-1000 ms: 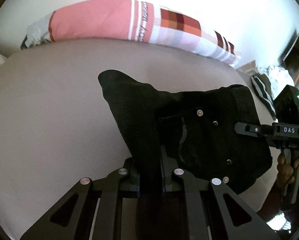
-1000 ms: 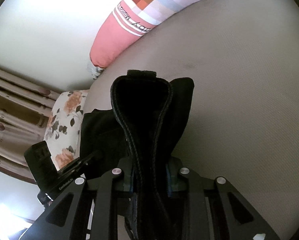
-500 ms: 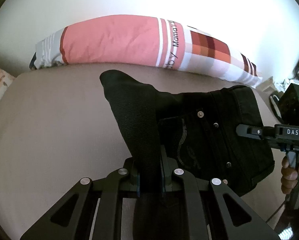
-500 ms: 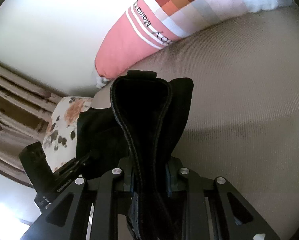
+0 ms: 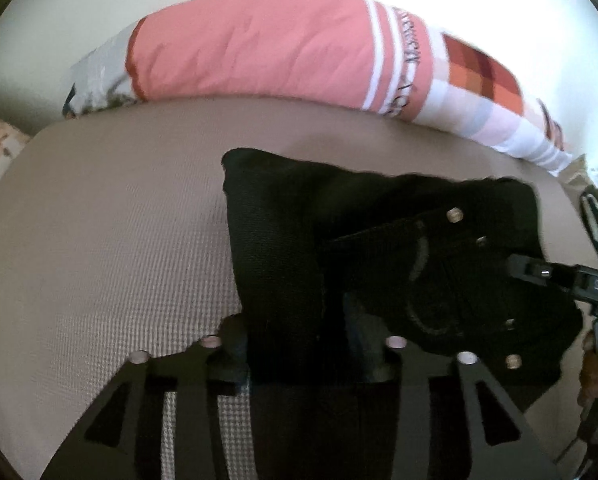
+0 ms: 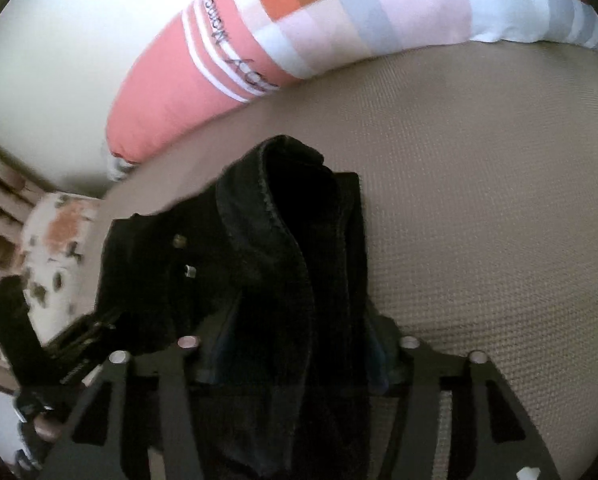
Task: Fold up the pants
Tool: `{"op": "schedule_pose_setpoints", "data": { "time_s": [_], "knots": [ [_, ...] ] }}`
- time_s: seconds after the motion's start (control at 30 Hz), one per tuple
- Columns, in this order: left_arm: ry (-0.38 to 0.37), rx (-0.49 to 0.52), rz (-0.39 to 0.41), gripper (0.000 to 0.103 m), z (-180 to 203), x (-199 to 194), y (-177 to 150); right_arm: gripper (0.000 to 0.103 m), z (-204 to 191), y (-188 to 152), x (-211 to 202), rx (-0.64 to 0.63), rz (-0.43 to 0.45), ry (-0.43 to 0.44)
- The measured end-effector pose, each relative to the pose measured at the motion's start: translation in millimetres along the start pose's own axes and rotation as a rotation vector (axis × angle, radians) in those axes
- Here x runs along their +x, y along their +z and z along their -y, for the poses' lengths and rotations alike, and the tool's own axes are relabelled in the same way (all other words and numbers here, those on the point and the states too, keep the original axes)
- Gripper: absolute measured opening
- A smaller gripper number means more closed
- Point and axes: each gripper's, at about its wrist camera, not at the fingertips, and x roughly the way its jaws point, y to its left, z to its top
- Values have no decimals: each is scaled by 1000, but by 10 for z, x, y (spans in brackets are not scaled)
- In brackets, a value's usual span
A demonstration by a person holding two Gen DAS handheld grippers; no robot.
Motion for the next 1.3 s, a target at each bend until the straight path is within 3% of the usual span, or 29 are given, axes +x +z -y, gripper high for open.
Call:
{"op": "schedule_pose_setpoints", "data": {
  "time_s": [0.07, 0.27, 0.57, 0.87, 0.93, 1.3],
  "knots": [
    [31, 3, 23, 56, 16, -14, -32, 51, -43, -4, -9, -19, -5, -35],
    [115, 35, 29, 66, 93, -111, -155, 56, -15, -138, -108, 14, -13, -67],
    [182, 26, 40, 66, 172, -566, -570, 62, -133, -566, -616, 51, 71, -57],
    [238, 16, 120, 66, 380, -1226, -1060, 69, -596, -1198, -955, -90, 91, -183],
    [246, 9, 136, 66, 434, -1354, -1170, 76, -682, -1303, -1023, -116, 90, -203],
    [280, -24, 180, 66, 594, -1772, -1599, 86, -982, -1680, -1334, -162, 192, -238]
  ]
}}
